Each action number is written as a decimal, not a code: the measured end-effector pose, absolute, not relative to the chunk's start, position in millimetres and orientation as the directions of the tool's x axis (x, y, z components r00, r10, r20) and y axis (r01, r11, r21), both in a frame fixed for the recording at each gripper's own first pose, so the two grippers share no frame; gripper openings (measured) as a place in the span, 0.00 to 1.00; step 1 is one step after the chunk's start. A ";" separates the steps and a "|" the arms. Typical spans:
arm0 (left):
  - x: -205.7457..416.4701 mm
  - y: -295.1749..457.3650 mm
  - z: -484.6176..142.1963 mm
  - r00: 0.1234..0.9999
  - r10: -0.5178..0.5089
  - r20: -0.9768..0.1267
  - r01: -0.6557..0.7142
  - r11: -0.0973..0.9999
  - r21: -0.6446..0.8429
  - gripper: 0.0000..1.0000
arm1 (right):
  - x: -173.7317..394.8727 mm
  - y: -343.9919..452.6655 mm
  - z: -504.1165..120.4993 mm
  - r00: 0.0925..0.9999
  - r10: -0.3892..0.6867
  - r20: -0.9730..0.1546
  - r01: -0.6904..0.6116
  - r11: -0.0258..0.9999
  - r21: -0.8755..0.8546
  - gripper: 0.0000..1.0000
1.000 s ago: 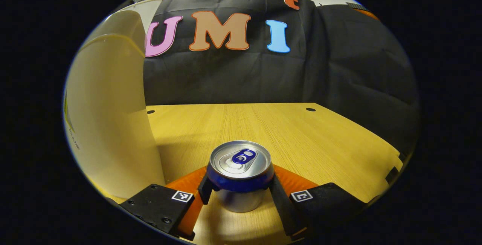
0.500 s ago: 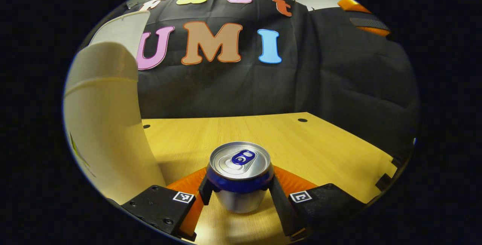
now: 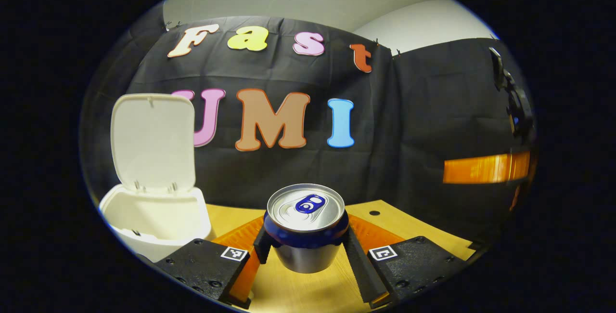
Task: Press the lid of the desktop garbage bin to open it, pick up the crumpled paper on the desktop and throw it into the bin, then pick up the pop can on the desktop and drop it into the bin, and finally close the garbage bin lid.
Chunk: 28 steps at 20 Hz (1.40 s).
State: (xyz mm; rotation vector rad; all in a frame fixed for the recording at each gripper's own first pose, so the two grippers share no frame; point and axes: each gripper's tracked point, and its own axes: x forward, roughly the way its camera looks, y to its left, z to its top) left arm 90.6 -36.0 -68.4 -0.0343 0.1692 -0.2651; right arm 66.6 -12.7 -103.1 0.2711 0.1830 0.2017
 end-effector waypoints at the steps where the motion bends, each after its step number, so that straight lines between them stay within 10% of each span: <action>1: 90.0 -24.2 -58.1 0.958 -0.242 -0.152 0.237 0.970 -0.047 0.76 | 63.6 -9.9 -104.2 0.962 0.230 -0.150 -0.183 0.945 0.272 0.65; 12: 93.2 144.7 -55.4 0.983 0.098 -0.157 -0.091 0.994 0.052 0.77 | 54.2 17.3 -119.4 0.933 0.323 -0.160 -0.279 0.929 0.245 0.65; 28: 112.6 164.3 -17.0 0.987 0.128 -0.097 -0.128 0.992 0.012 0.91 | 52.5 -32.6 -129.0 0.955 0.225 -0.194 -0.175 0.953 0.246 0.65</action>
